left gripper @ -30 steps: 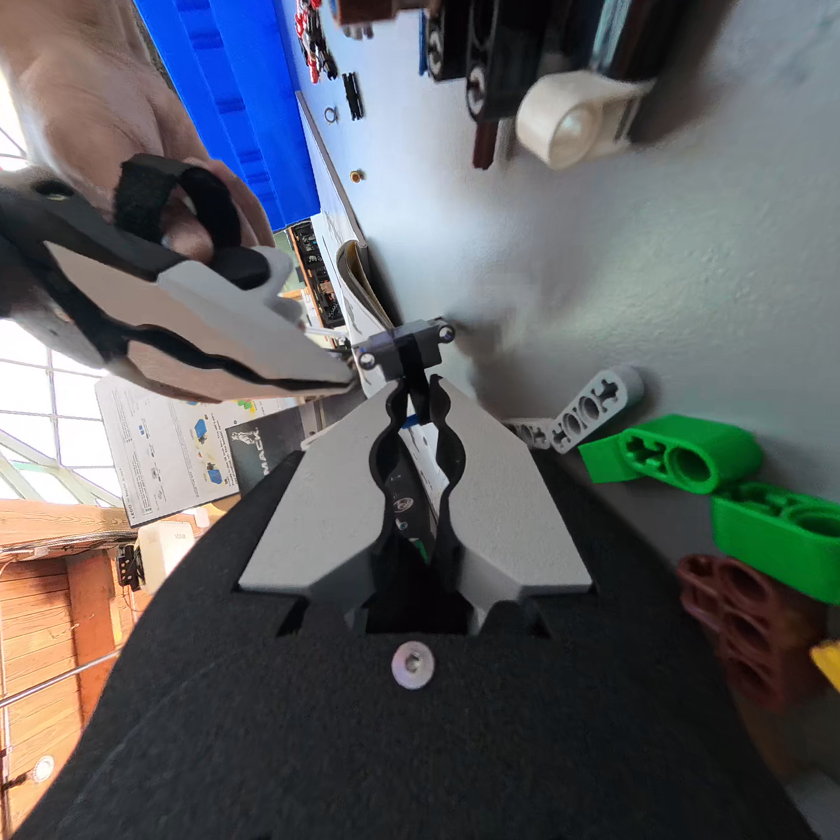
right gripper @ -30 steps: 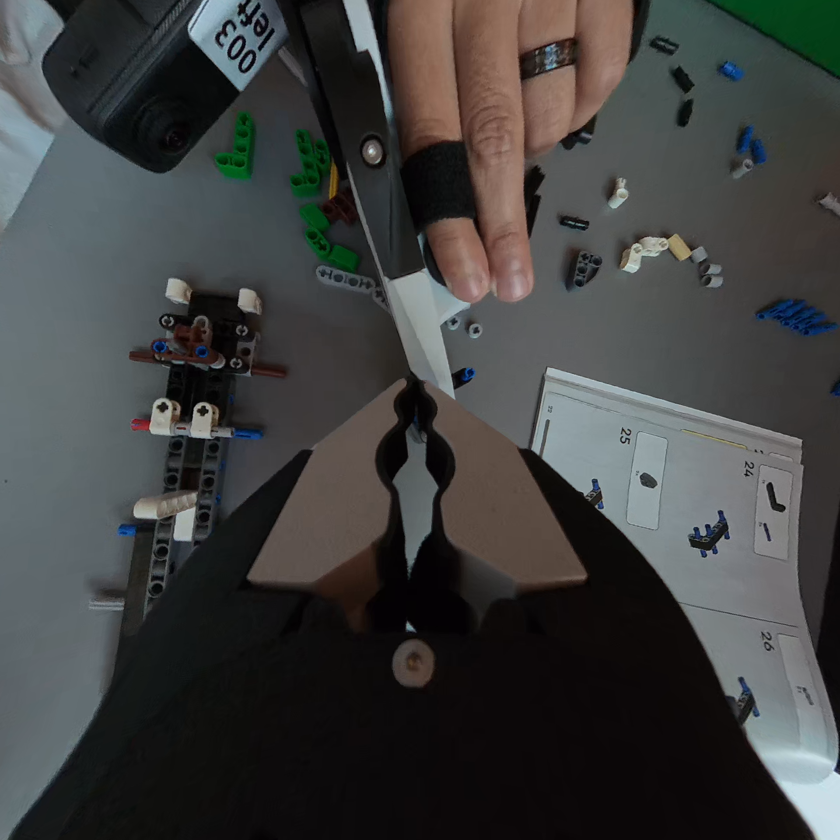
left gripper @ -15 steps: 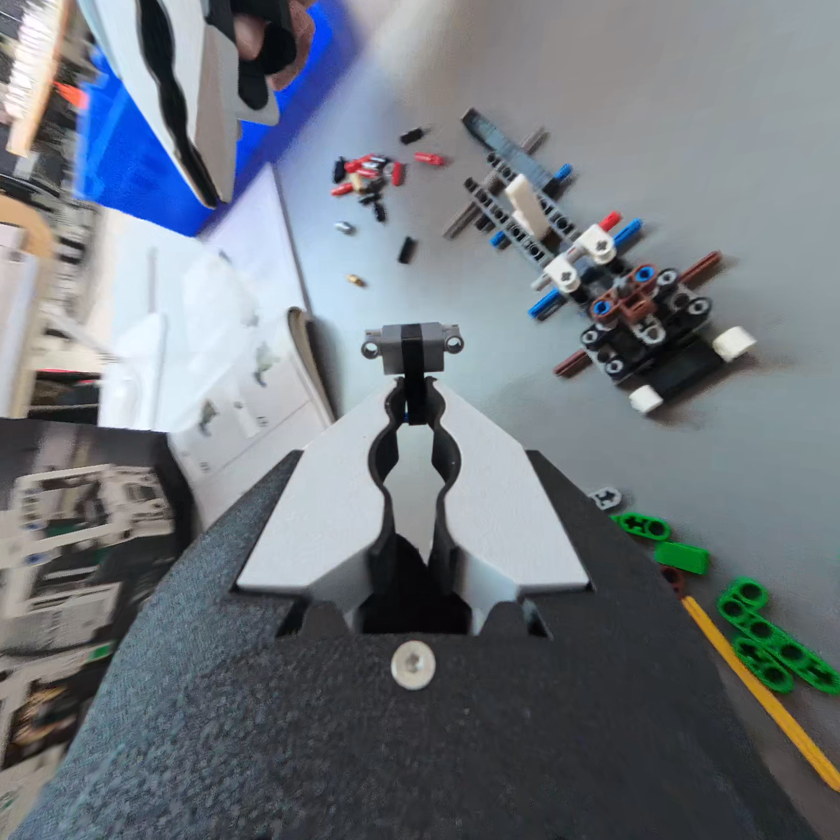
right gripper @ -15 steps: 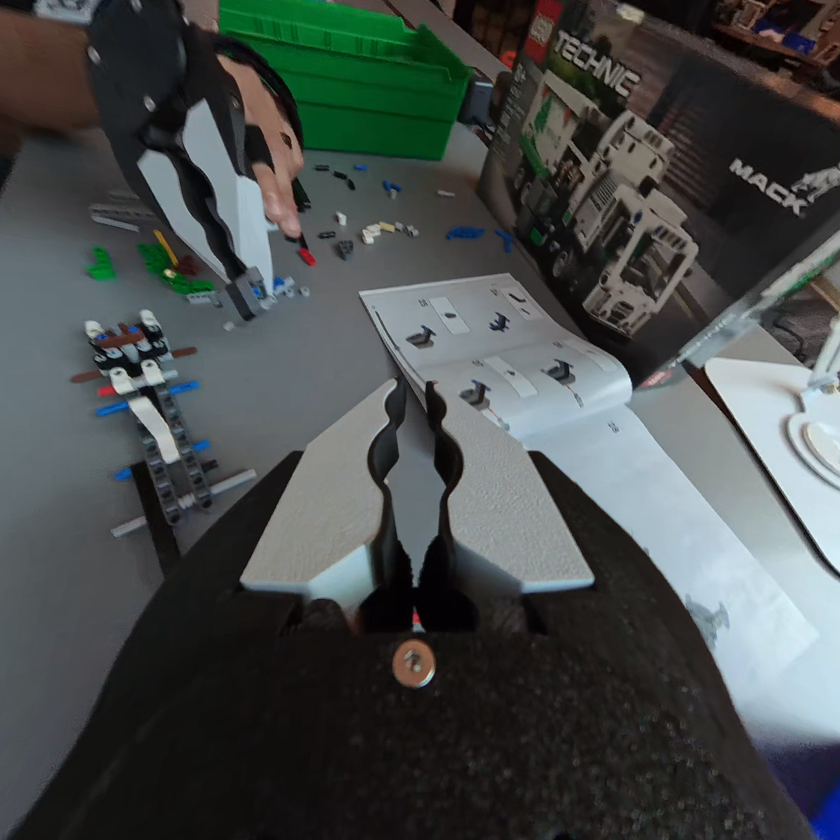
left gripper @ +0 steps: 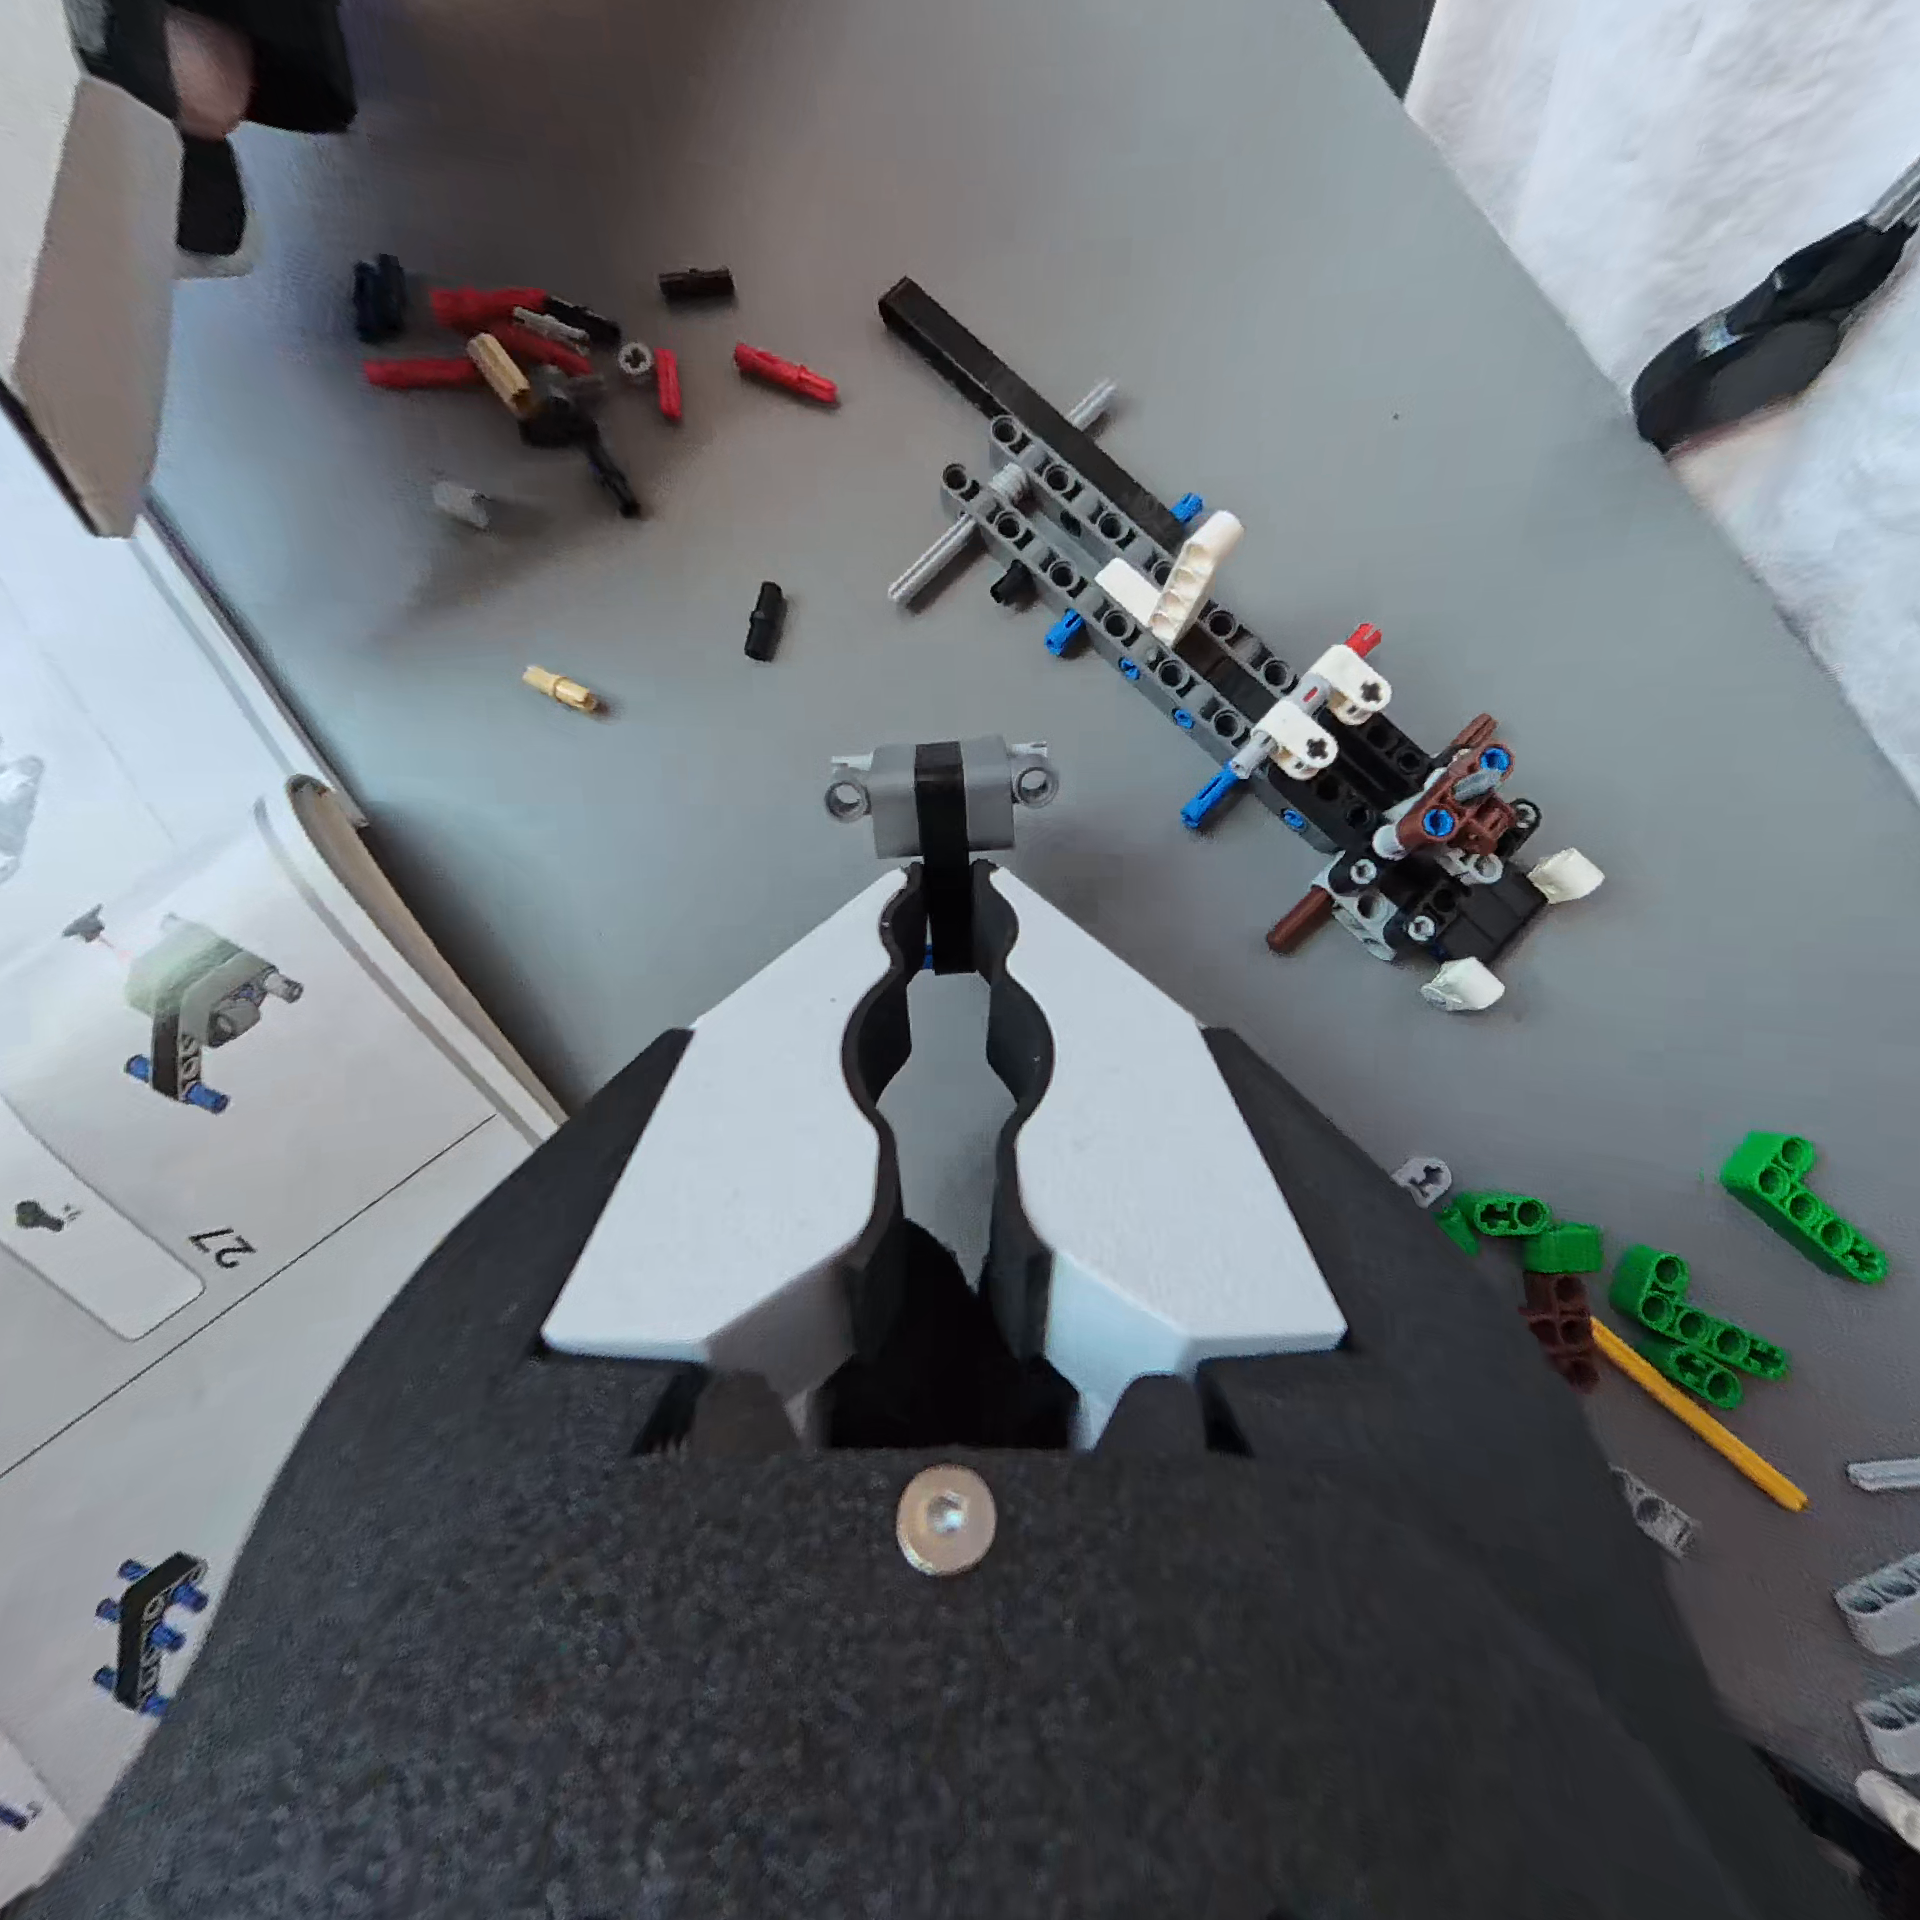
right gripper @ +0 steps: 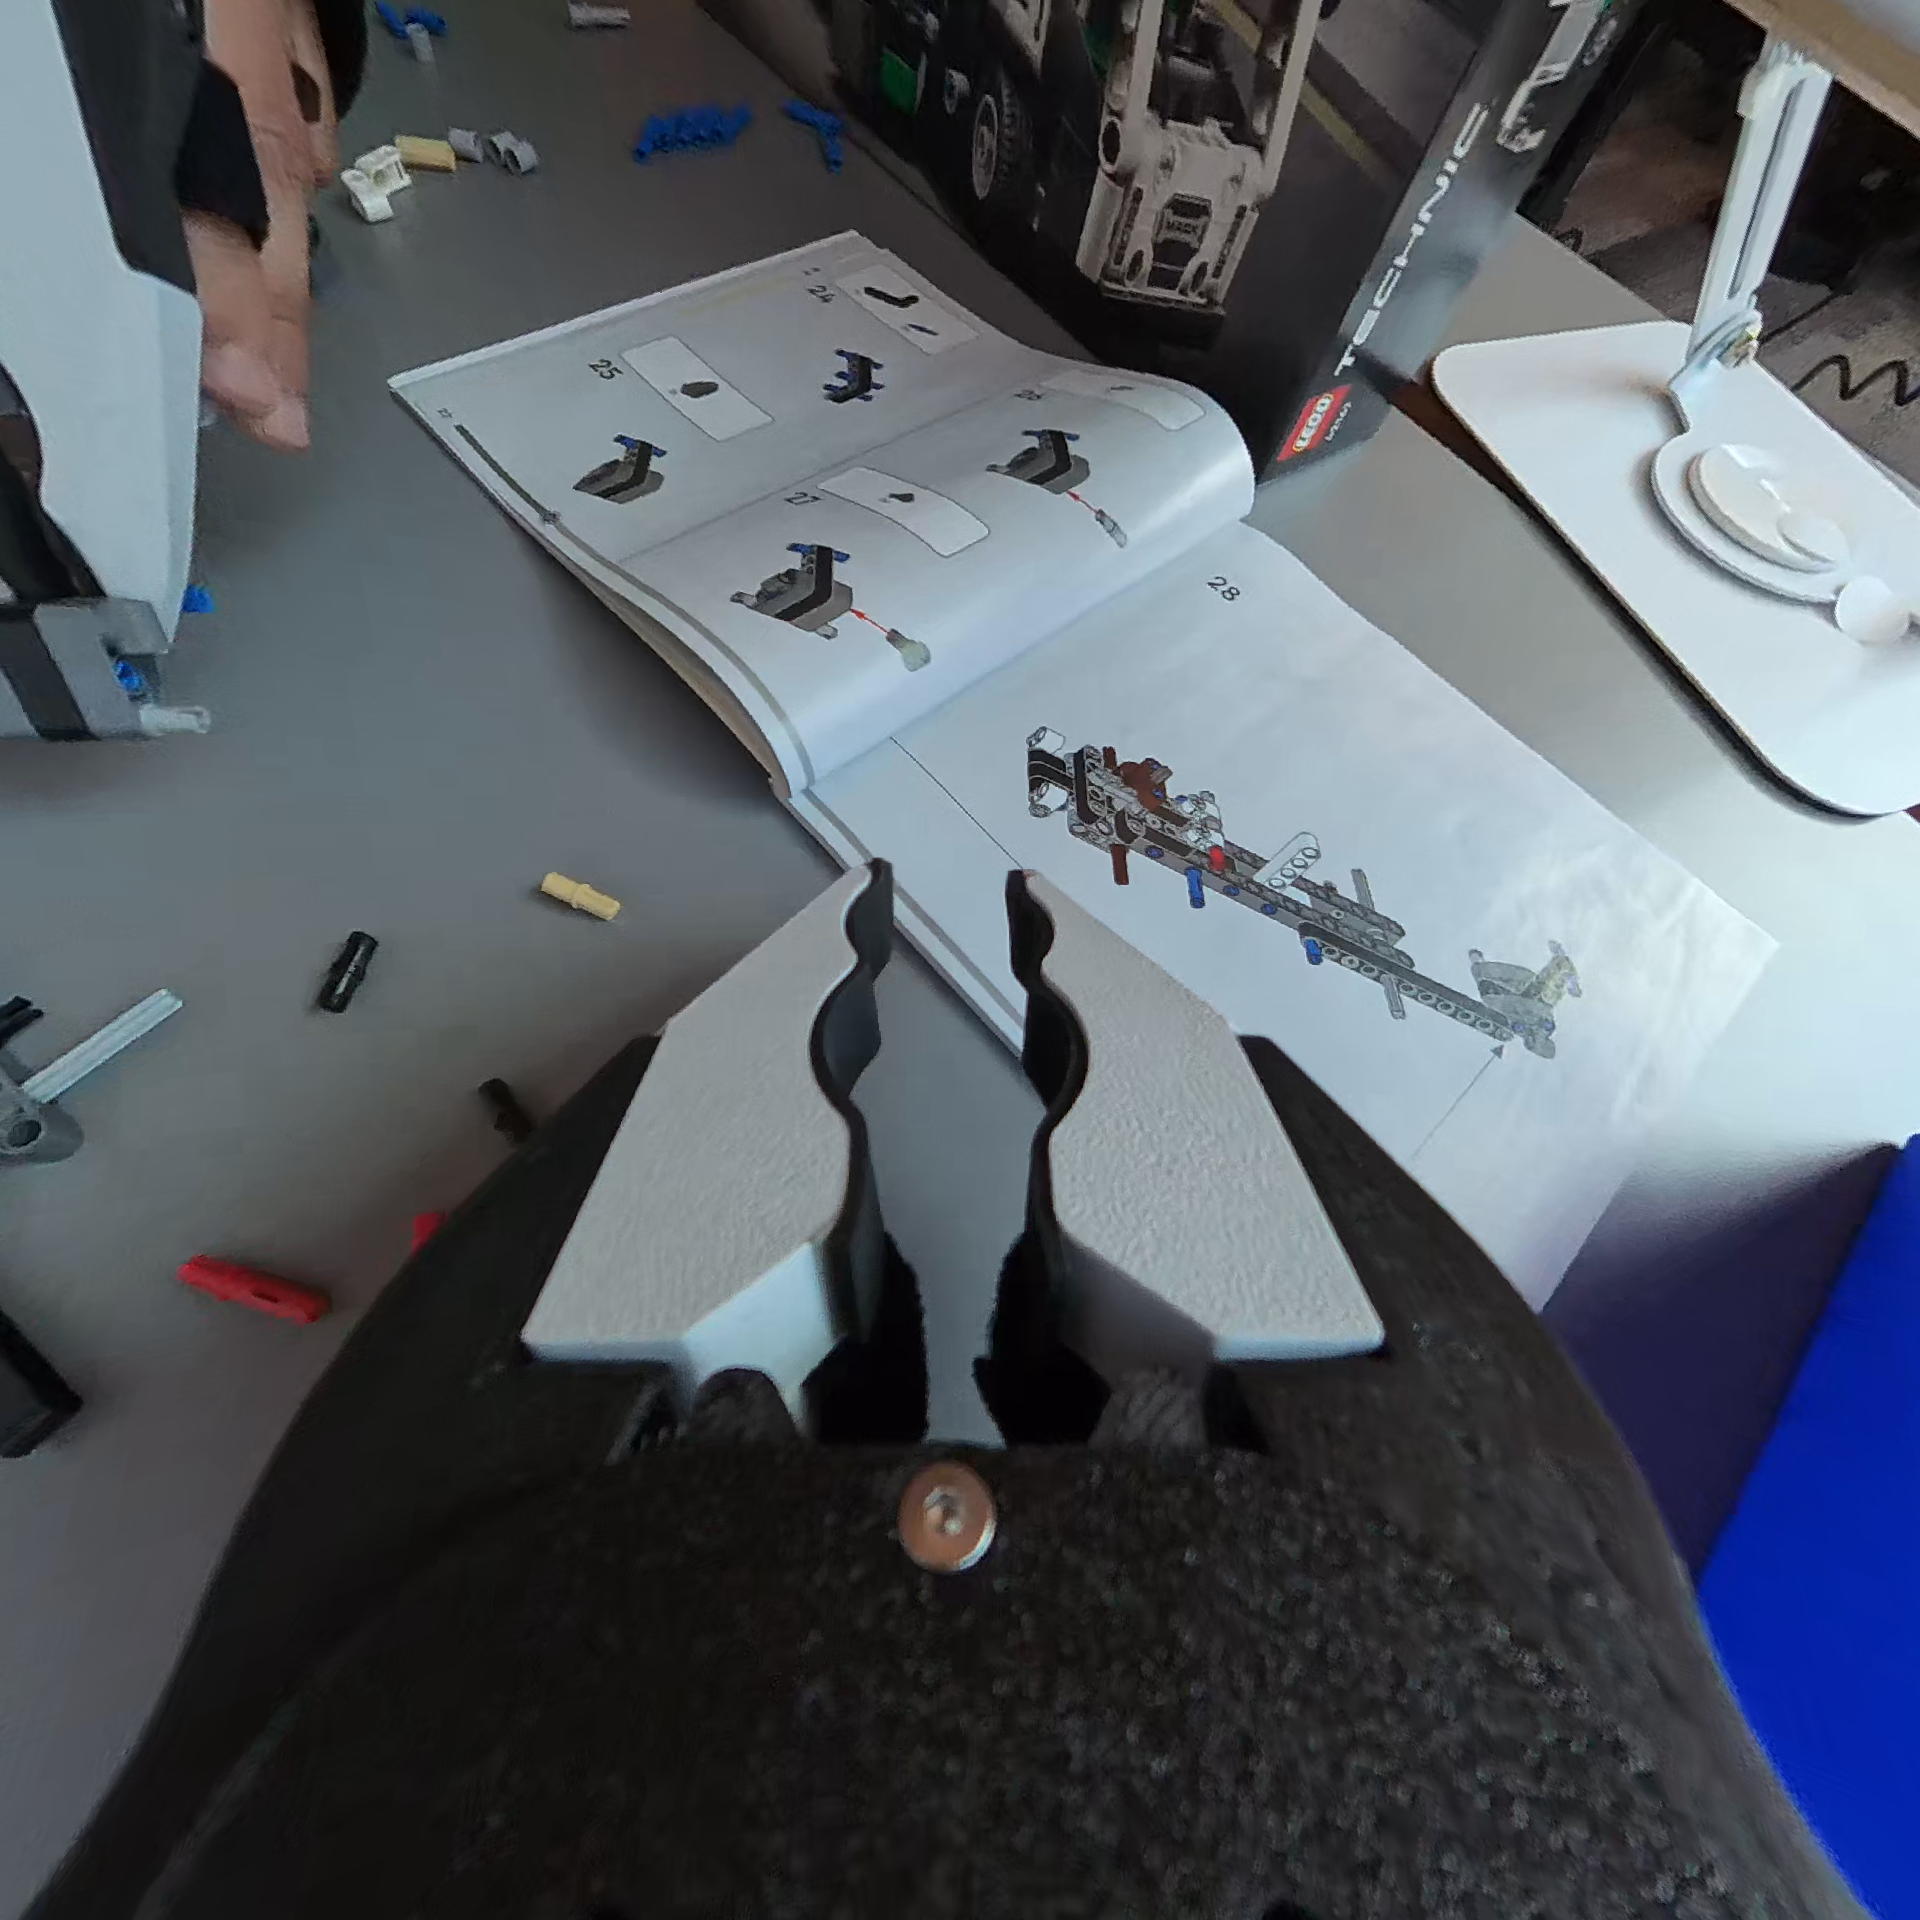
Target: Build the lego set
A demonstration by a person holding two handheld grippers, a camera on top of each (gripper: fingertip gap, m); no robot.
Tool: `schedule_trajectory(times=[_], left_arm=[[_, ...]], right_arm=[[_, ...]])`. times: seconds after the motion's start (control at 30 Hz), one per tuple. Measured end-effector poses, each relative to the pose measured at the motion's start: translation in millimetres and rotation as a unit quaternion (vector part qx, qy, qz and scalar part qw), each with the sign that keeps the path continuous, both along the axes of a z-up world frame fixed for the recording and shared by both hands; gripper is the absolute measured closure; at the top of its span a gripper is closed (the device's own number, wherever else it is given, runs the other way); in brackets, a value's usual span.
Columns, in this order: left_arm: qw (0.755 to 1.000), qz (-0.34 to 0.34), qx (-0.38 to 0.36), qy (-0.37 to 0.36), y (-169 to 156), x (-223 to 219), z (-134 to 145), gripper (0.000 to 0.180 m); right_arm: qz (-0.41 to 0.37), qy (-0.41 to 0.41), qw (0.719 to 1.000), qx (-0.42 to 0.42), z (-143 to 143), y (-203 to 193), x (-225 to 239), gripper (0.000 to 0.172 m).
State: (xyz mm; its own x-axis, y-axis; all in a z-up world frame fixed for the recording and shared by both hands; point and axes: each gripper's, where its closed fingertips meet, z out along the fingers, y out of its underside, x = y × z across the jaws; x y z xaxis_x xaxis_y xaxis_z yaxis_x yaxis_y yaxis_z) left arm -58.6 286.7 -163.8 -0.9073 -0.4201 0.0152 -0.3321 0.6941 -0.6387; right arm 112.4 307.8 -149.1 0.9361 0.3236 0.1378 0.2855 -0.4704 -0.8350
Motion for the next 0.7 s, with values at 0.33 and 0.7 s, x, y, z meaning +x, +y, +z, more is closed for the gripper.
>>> schedule_trajectory(times=[0.33,0.7], left_arm=[[0.998,-0.039,0.048,0.006,8,-2,-22,0.174],[0.994,0.018,0.006,0.104,8,2,-4,0.133]], right_arm=[[-0.052,0.036,0.998,0.013,7,2,25,0.15],[-0.195,-0.024,0.98,-0.011,-8,1,72,0.114]])
